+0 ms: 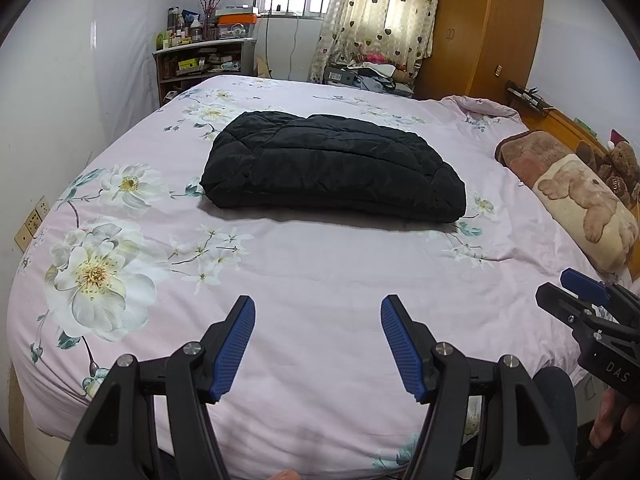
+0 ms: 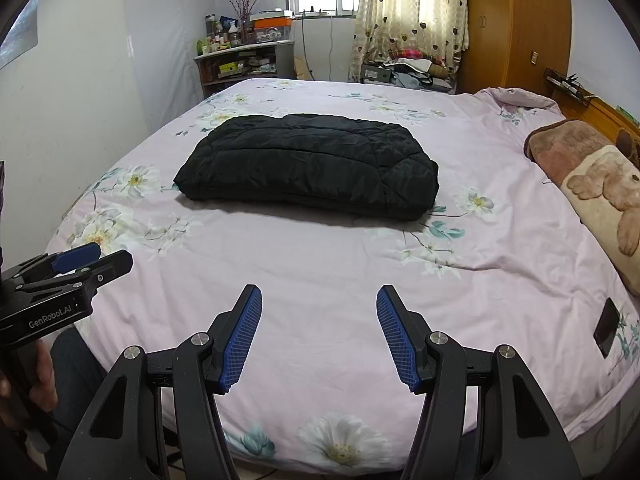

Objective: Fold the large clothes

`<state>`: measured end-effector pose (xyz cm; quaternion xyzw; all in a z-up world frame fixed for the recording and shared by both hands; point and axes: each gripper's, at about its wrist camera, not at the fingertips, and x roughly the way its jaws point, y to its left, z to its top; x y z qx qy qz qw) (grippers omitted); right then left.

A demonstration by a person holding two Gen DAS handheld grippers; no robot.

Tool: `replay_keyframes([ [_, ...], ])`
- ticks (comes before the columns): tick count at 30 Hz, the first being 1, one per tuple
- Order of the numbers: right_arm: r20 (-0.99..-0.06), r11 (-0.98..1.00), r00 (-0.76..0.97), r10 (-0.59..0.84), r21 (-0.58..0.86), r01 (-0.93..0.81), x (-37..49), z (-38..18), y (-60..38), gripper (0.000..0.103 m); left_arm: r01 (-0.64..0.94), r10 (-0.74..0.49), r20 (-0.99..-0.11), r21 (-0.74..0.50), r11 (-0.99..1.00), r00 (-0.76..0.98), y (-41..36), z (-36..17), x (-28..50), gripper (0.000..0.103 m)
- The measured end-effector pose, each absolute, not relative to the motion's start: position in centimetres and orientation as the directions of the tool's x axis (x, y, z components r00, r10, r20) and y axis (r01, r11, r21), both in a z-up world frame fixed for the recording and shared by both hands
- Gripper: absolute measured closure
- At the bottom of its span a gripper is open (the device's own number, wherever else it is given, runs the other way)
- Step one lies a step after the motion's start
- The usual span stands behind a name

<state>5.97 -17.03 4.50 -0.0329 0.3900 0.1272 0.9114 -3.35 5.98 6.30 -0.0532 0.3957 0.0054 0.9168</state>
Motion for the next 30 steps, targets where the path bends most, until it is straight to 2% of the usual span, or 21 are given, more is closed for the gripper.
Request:
replay_keyframes([
  [30,-0.725,0.965,0.656,0.209,0.046,-0.258,5.59,4.28,-17.36,0.043,-0.044,-0.044,-0.731,-0.101,0.994,0.681,5.85,6.18,-3.38,0.035],
])
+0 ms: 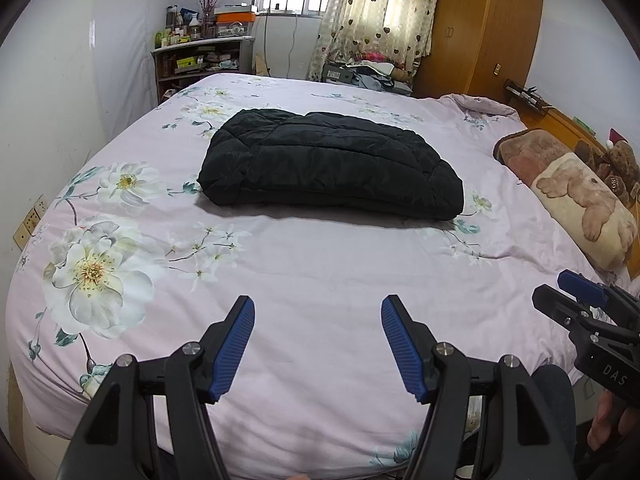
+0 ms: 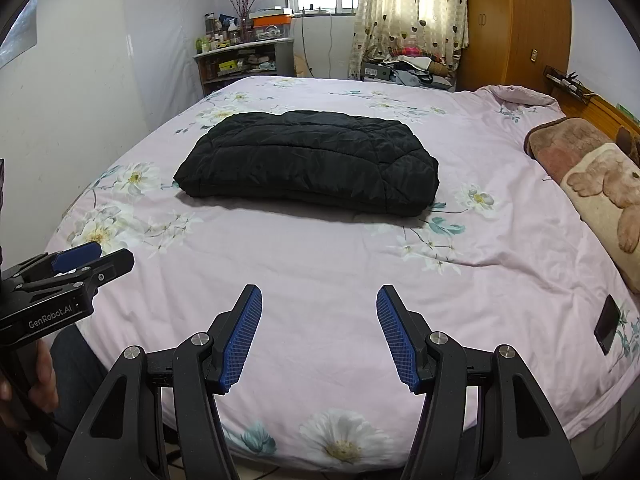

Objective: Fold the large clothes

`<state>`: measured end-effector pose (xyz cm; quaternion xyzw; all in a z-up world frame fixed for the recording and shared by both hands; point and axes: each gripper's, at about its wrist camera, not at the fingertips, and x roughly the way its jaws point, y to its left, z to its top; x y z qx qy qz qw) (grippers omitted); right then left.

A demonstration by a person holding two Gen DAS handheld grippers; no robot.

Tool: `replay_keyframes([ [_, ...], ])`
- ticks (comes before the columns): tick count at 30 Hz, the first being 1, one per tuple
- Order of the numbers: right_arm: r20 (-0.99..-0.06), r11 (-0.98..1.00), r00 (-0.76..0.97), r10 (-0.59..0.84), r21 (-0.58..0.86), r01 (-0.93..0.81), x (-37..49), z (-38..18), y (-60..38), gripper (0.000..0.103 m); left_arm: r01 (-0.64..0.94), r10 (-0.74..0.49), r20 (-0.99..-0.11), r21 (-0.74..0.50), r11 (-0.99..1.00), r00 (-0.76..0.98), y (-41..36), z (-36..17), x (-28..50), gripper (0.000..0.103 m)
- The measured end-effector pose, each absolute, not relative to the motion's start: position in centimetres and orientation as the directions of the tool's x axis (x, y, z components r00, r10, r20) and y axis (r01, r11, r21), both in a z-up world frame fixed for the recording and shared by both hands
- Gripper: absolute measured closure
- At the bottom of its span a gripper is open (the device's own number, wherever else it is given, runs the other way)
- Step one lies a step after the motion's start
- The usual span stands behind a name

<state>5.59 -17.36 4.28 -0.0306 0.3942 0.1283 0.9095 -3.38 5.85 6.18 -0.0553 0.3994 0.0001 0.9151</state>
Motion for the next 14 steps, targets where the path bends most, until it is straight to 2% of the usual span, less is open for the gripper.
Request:
replay_keyframes([
  [14,-0.727,0.967,0.656,0.203,0.044,-0.251,5.44,4.13,-17.64,0.043,-0.036,-0.045,-0.722,-0.097,0.995,0.69,5.32,6.21,-3.65,0.035],
])
